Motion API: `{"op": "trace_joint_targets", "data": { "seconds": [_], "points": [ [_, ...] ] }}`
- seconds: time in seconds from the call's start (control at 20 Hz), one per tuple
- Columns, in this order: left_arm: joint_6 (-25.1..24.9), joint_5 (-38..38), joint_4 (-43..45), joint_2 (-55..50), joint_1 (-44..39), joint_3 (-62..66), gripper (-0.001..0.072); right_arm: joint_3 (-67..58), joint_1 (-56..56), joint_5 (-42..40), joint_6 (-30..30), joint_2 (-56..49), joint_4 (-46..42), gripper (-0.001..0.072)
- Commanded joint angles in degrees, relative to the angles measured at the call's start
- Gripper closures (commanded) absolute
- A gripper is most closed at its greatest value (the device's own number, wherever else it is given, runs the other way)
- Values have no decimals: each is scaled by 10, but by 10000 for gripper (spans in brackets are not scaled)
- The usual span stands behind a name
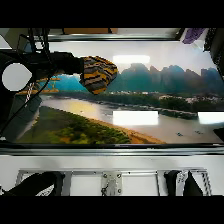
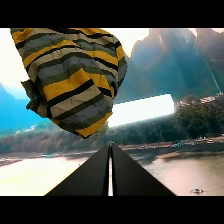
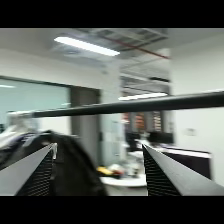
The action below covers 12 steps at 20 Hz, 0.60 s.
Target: Fold the clothes and pants, and hang the long-sleeved shirts on hangers.
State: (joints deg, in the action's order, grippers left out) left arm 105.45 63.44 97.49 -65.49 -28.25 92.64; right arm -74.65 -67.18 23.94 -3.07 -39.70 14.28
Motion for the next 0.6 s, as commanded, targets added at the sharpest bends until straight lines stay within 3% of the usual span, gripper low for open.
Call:
{"op": "trace_joint_targets", "data": {
  "seconds": [0.0, 0.1, 0.25, 0.55],
  "points": [
    [0, 0, 0, 0, 0, 0, 678, 0, 18, 147, -4, -1, 20, 125],
    [0, 0, 0, 0, 0, 0, 678, 0, 64, 191, -4, -13, 7, 124],
    [0, 0, 0, 0, 0, 0, 678, 2, 188, 250, -5, -38, -79, 124],
    [0, 7, -2, -1, 0, 0, 678, 64, 487, 293, -146, -101, -292, 124]
  ]
}}
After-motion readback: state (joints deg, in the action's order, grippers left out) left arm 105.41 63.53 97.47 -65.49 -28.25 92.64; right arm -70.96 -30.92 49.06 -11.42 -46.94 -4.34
